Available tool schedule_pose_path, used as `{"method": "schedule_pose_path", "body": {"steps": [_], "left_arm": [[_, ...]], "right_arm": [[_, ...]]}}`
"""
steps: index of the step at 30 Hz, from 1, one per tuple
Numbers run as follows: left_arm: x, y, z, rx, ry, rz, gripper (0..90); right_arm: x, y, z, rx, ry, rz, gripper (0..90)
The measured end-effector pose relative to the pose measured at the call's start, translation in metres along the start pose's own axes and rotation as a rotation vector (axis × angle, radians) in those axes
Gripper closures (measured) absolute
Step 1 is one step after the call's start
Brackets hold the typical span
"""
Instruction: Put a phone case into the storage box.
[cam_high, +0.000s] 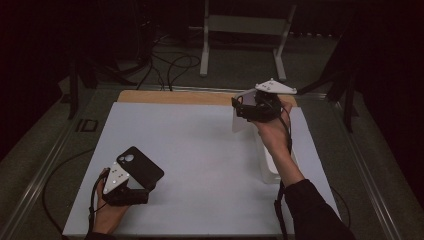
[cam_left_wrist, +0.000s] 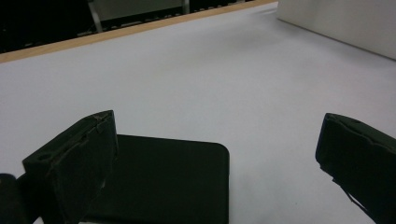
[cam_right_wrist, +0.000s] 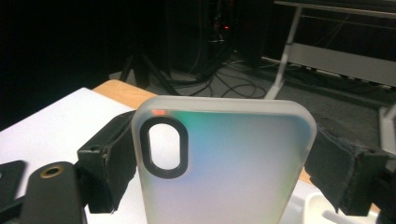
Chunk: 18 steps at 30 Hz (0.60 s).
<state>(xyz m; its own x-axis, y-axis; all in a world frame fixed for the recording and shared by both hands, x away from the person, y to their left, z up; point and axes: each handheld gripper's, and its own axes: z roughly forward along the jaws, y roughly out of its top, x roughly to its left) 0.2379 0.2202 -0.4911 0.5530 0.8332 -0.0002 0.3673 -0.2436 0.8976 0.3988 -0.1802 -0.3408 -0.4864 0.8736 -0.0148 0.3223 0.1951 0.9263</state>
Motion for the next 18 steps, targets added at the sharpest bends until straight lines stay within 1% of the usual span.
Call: {"method": "schedule_pose_path", "body": {"steps": [1,2,3,4,5,6,8,9,10,11,13,17,18], "left_arm": [[0.0,0.0,0.0,-0.002,0.0,-0.003,0.1],[0.0,0.0,0.0,-0.002,0.0,-0.003,0.1],[0.0,0.0,0.0,-0.003,0.001,-0.003,0.1],[0.0,0.0,0.0,-0.003,0.001,-0.003,0.1],[0.001,0.0,-0.001,-0.002,0.003,-0.004,0.1],[0.001,0.0,-0.001,-0.001,0.004,-0.005,0.1],[0.001,0.0,-0.001,-0.001,0.005,-0.005,0.1],[0.001,0.0,-0.001,-0.001,0.005,-0.005,0.1],[0.001,0.0,-0.001,0.001,0.005,-0.004,0.1],[0.0,0.0,-0.001,0.001,0.005,-0.004,0.1],[0.0,0.0,-0.001,0.001,0.005,-0.004,0.1],[0.0,0.0,-0.001,-0.002,0.005,-0.006,0.1],[0.0,0.0,-0.001,-0.001,0.005,-0.006,0.1]], "right_arm": [[-0.004,0.0,0.001,0.004,-0.013,0.007,16.5],[-0.004,0.0,0.001,0.004,-0.013,0.007,16.5],[-0.008,0.0,0.002,0.004,-0.028,0.01,16.6],[-0.008,0.0,0.002,0.004,-0.028,0.01,16.6],[-0.013,0.0,0.003,0.007,-0.042,0.018,16.6],[-0.013,0.0,0.003,0.007,-0.042,0.018,16.6],[-0.02,0.001,0.003,0.004,-0.062,0.039,16.5],[-0.02,0.001,0.003,0.004,-0.062,0.039,16.5],[-0.025,0.002,0.003,0.002,-0.079,0.042,16.5],[-0.027,0.002,0.003,0.0,-0.09,0.048,16.6],[-0.031,0.002,0.004,0.0,-0.103,0.055,16.6],[-0.033,0.003,0.004,0.0,-0.11,0.054,16.5],[-0.038,0.002,0.005,0.005,-0.125,0.062,16.5]]}}
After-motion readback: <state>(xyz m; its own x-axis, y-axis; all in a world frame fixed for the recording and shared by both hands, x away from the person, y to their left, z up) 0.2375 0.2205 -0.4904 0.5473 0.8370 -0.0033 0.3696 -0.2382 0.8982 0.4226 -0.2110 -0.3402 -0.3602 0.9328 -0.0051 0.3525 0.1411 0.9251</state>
